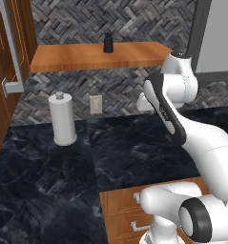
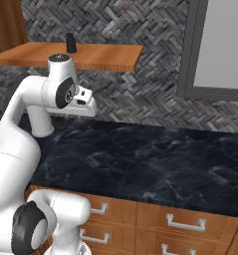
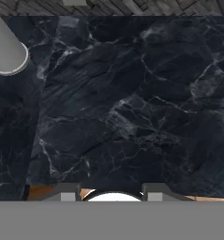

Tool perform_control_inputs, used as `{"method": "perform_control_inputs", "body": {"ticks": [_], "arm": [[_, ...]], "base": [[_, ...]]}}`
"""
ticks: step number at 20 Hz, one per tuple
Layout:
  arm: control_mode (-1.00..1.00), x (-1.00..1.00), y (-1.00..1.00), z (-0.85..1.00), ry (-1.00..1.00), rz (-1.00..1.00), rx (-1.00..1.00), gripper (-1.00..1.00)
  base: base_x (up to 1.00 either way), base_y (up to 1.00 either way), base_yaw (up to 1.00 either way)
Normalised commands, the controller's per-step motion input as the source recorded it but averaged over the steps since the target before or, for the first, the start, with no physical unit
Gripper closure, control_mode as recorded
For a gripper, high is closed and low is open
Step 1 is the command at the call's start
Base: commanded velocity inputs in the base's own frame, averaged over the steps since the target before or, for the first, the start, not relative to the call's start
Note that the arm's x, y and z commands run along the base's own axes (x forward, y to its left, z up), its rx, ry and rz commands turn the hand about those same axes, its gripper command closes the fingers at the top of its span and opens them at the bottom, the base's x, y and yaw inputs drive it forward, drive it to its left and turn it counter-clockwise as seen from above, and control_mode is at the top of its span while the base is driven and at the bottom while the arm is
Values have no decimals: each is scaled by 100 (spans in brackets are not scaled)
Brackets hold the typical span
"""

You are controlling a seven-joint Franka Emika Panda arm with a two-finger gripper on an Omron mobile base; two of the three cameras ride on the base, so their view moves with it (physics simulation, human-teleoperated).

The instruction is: Retrieve the shaker from the cabinet and place it next the steak on a plate on the dining table.

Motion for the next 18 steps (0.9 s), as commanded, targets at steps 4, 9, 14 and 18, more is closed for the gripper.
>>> {"method": "perform_control_inputs", "body": {"ticks": [4, 9, 14, 18], "arm": [[-100, -16, 0, 0, -5, 0, 0, -100], [-100, -32, 0, 16, -14, 0, 0, -100], [-100, -31, 0, 26, -22, 0, 0, -100], [-100, -13, 0, 31, -21, 2, 0, -100]], "base": [[0, 0, 0], [0, 0, 0], [0, 0, 0], [0, 0, 0]]}}
